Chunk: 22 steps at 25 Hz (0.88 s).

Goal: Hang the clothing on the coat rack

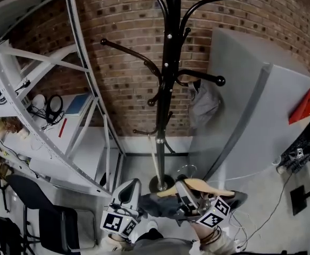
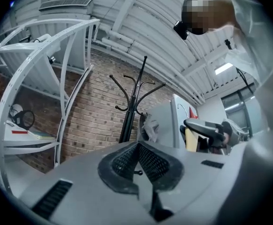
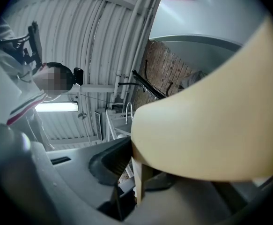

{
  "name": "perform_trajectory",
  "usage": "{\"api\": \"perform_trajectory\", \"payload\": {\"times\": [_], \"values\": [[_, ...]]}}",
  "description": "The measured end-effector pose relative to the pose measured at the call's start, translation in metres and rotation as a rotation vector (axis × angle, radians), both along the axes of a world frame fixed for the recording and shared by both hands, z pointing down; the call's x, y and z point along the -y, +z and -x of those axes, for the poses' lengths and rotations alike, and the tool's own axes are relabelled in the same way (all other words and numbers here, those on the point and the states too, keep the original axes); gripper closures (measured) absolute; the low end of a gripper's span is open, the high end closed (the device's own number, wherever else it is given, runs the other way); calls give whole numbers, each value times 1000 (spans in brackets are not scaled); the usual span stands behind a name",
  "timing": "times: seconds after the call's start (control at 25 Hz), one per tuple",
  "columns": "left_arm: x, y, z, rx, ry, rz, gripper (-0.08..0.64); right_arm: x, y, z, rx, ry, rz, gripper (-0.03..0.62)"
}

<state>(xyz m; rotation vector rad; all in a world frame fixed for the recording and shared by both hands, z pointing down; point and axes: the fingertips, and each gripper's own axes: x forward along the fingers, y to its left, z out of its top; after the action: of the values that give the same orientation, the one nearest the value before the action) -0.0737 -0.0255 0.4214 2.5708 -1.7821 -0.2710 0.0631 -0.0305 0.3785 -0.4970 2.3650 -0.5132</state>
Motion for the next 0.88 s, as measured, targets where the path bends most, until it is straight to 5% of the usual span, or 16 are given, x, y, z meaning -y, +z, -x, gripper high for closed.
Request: {"api": "perform_trajectory", "payload": {"times": [0.88], "values": [[76, 2, 95, -3, 106, -28, 552, 61, -8, 90, 3, 117, -22, 500]]}}
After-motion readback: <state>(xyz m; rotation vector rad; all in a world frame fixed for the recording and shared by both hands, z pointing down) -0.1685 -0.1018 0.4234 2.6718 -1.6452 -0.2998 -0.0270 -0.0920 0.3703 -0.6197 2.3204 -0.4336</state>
